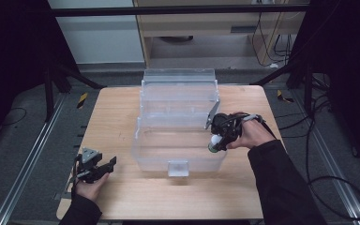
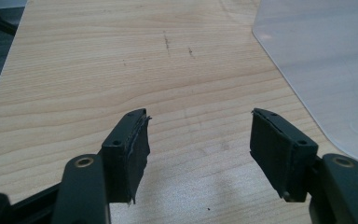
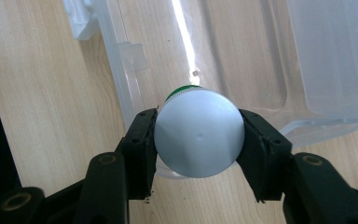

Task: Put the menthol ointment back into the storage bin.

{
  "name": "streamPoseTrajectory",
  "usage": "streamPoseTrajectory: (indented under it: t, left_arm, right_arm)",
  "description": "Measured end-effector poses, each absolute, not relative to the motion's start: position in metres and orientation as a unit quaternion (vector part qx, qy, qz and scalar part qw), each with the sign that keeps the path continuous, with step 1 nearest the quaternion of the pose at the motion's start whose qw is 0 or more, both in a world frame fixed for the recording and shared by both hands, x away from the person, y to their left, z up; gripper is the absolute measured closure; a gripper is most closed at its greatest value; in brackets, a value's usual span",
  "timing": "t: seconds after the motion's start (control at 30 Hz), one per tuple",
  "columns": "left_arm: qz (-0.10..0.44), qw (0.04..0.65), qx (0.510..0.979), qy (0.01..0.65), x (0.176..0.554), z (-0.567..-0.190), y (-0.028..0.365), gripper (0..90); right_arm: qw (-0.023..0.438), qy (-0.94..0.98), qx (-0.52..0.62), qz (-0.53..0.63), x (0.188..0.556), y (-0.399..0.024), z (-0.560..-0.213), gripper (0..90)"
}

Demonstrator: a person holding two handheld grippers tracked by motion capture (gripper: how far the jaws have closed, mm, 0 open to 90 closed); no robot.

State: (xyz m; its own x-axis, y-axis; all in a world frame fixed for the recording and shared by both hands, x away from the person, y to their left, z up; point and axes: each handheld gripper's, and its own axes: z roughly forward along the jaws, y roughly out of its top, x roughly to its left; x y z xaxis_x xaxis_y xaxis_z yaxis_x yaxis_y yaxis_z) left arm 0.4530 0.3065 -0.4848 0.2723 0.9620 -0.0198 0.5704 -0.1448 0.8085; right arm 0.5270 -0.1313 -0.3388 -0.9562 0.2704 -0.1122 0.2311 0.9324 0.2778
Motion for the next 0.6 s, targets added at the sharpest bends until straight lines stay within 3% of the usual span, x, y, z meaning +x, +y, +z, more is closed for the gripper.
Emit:
streamPoseTrajectory:
  t: [0.6]
  left_arm:
    - [0.267,0.366,0.709,0.541,0.453,-0.485,0.307,36.8]
  right_arm:
    - [0.063,0.982,0.137,0.115,0.532,-0.132,-0.359,50.3]
